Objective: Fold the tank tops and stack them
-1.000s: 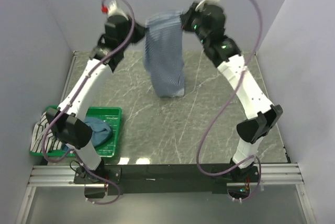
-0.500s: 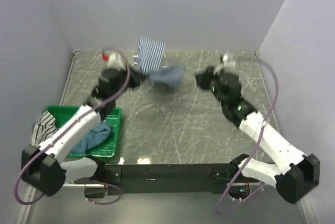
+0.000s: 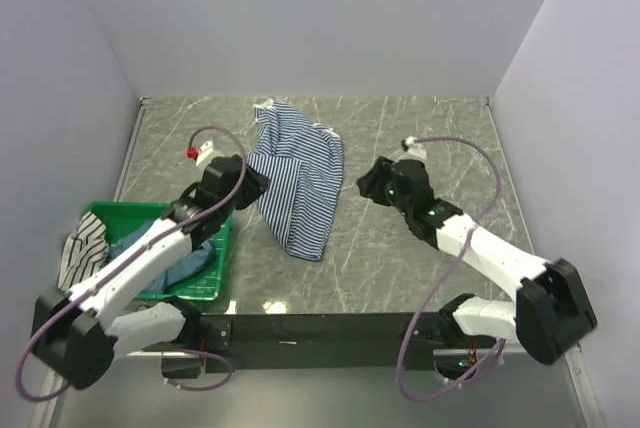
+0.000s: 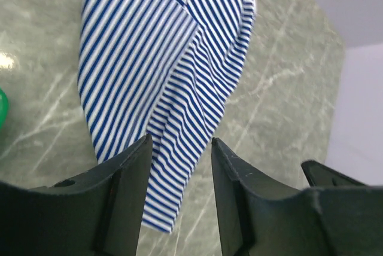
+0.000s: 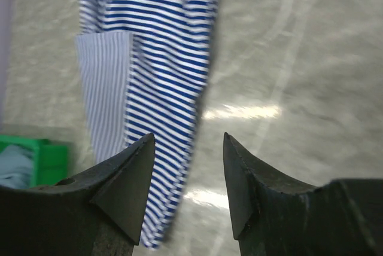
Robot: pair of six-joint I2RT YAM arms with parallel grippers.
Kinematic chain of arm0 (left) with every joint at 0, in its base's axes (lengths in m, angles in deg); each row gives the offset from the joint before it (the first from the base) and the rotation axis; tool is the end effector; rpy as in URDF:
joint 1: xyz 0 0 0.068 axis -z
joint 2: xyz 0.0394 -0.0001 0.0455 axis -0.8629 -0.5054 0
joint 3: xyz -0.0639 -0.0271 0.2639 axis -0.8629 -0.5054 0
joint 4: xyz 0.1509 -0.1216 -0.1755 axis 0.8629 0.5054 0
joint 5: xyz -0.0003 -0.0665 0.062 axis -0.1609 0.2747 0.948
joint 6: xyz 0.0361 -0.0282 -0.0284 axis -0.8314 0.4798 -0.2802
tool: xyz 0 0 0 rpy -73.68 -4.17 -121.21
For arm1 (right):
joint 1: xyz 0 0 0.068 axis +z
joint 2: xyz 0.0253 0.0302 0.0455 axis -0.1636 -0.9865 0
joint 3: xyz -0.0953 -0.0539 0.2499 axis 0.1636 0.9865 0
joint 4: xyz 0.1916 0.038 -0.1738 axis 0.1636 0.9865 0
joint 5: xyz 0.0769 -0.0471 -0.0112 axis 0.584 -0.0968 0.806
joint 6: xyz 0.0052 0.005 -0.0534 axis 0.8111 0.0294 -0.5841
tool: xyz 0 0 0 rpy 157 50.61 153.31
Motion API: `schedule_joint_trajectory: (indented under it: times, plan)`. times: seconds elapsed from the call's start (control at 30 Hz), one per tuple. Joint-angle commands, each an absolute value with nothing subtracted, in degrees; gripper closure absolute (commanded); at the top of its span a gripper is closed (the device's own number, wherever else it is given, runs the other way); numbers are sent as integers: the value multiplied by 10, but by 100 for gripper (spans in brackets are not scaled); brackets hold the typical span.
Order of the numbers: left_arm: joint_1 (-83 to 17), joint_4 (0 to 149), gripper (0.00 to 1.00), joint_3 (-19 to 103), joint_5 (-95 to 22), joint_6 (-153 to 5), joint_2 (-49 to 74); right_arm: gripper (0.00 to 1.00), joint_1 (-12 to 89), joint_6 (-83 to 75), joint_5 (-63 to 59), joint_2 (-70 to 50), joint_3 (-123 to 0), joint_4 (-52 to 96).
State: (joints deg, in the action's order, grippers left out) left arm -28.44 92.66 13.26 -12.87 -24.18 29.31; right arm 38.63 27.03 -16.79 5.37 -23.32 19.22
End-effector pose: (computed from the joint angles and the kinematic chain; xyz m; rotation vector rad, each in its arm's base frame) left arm 0.1996 -0.1098 0.2760 -0.7184 2.0513 -0.6708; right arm 0.2231 0.1196 0.2403 0.2441 2.0741 0.5971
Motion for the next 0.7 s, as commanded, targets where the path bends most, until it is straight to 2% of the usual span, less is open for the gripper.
schedule_joint_trajectory:
  times: [0.0, 0.17, 0.2, 0.23, 0.3, 0.33, 0.47, 0.67]
  plan:
    - [-298, 973, 50, 189, -89, -264, 223, 44, 425, 281, -156, -5, -289, 170]
    - [-354, 956, 49, 314, -160, -319, 72, 52, 483, 263, -189, -156, -433, 204]
    - [-360, 967, 51, 343, -168, -340, 8, 54, 486, 262, -191, -193, -454, 206]
    - [-363, 985, 52, 417, -168, -348, -29, 56, 485, 259, -191, -209, -487, 220]
    - [-364, 1031, 55, 488, -172, -367, -120, 57, 485, 258, -191, -240, -519, 227]
    - [-363, 1041, 55, 535, -175, -368, -144, 57, 485, 258, -194, -246, -526, 231]
    - [-359, 1058, 58, 601, -172, -355, -220, 60, 485, 251, -211, -263, -548, 239]
    - [-321, 1139, 57, 691, -89, -297, -311, 65, 479, 257, -222, -250, -522, 231]
